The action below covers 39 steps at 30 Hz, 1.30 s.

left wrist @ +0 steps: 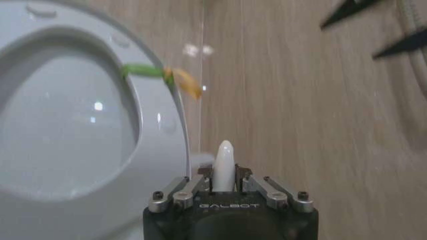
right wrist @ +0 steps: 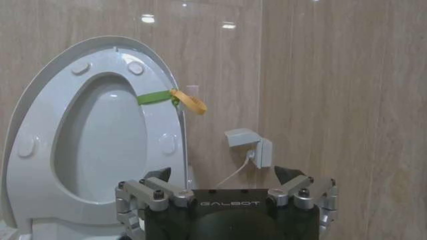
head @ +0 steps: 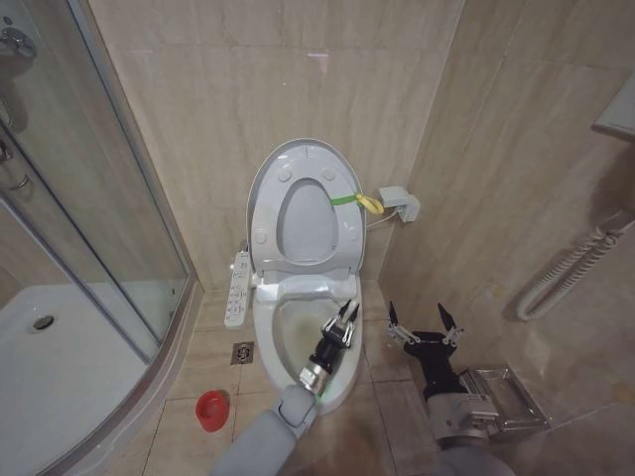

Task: Open the toilet lid, clean the toilet bowl with a toilet brush, close the toilet lid, and flush.

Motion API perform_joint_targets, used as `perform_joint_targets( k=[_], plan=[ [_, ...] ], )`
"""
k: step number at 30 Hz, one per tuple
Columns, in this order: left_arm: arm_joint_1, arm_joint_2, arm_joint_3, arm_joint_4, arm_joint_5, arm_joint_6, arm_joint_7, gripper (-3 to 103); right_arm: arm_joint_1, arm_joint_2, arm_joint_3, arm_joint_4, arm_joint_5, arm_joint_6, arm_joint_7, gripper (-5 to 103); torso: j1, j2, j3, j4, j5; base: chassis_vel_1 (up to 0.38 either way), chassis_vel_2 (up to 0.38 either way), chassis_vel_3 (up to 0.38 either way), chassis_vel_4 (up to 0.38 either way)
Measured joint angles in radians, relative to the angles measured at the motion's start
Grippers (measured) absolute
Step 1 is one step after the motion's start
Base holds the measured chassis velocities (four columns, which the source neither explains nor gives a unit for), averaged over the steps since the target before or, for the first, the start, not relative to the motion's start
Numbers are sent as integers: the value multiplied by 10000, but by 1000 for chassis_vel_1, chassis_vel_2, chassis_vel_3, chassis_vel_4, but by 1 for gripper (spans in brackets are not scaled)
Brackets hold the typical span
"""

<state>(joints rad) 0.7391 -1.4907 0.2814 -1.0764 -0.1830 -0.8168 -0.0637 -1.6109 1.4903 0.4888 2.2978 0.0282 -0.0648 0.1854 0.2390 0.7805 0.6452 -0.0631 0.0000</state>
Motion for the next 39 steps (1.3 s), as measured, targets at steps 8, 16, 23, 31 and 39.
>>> perform_joint_targets(
  k=[8, 16, 23, 31, 39],
  plan=[
    [118, 114, -17, -54, -18, 2, -45, 22, 0, 0, 0, 0, 0, 0, 1, 100, 0, 0, 0, 2, 0, 0, 0, 0, 0],
    [338, 209, -38, 381, 255, 2, 72, 22, 0, 0, 0, 0, 0, 0, 1, 100, 0, 0, 0, 4, 0, 0, 0, 0, 0],
    [27, 167, -64, -307, 220, 10, -70, 22, 0, 0, 1, 0, 0, 0, 0, 100, 0, 0, 0, 0, 0, 0, 0, 0, 0],
    [191, 79, 38, -224, 208, 12, -60, 22, 0, -1, 0, 0, 0, 0, 0, 100, 0, 0, 0, 2, 0, 0, 0, 0, 0],
    [401, 136, 49, 306, 321, 3, -8, 22, 0, 0, 0, 0, 0, 0, 0, 100, 0, 0, 0, 3, 0, 0, 0, 0, 0]
  ],
)
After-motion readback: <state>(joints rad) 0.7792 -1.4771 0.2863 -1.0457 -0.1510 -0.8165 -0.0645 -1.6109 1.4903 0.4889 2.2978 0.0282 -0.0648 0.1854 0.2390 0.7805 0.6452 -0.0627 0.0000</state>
